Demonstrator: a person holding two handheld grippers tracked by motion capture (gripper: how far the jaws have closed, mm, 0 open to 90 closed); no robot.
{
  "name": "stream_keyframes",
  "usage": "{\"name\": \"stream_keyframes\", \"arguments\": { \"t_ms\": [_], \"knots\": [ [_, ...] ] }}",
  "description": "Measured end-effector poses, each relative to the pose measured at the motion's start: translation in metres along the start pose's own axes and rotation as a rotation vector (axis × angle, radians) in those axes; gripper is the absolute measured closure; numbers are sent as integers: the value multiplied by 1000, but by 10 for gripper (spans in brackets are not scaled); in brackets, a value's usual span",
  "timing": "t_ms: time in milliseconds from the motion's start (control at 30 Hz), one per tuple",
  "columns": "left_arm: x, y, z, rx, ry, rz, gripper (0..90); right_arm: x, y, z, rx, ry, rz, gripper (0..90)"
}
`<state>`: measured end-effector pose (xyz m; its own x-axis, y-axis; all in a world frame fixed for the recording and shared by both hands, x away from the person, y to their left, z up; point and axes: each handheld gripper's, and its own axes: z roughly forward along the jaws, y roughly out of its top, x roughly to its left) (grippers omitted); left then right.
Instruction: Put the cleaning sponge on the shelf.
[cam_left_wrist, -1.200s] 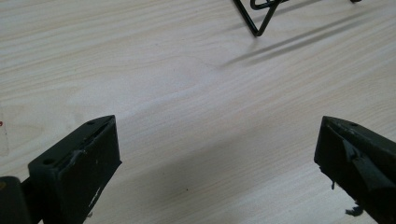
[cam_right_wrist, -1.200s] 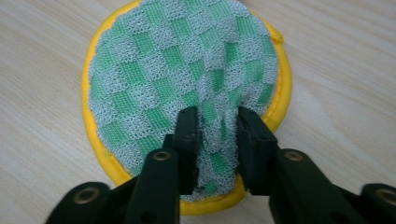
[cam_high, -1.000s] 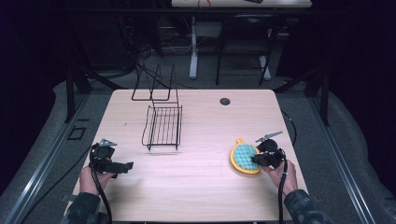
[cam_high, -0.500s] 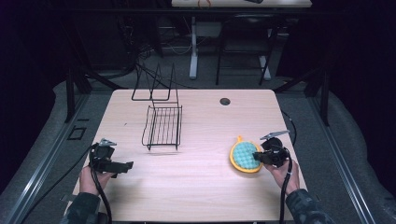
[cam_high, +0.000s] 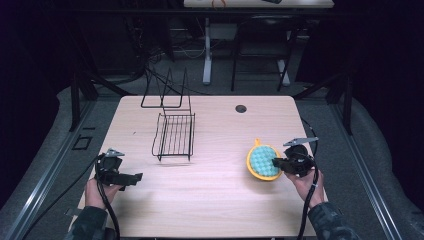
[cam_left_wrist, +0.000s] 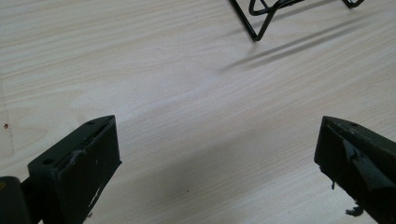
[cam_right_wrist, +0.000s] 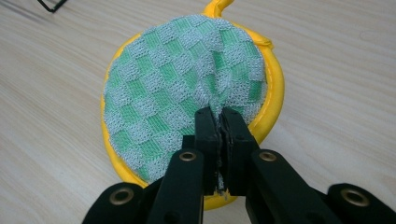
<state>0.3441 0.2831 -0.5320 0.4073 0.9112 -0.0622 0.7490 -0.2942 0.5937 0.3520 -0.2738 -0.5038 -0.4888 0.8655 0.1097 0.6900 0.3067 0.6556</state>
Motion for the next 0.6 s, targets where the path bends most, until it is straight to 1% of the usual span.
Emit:
{"name": "stream_keyframes", "arguments": {
  "t_ms": [67, 367, 433, 600],
  "knots": [
    [0, 0, 1, -1, 4, -3, 3, 1, 2, -1, -7, 3, -9, 869],
    [0, 0, 0, -5, 2, 3, 3, 8, 13, -7, -26, 21, -20, 870],
    [0, 0, 0, -5, 2, 3, 3, 10, 16, -7, -40, 28, -22, 870],
    [-1, 1, -1, -9, 13, 7, 3, 15, 23, -9, -45, 46, -35, 870]
  ]
}}
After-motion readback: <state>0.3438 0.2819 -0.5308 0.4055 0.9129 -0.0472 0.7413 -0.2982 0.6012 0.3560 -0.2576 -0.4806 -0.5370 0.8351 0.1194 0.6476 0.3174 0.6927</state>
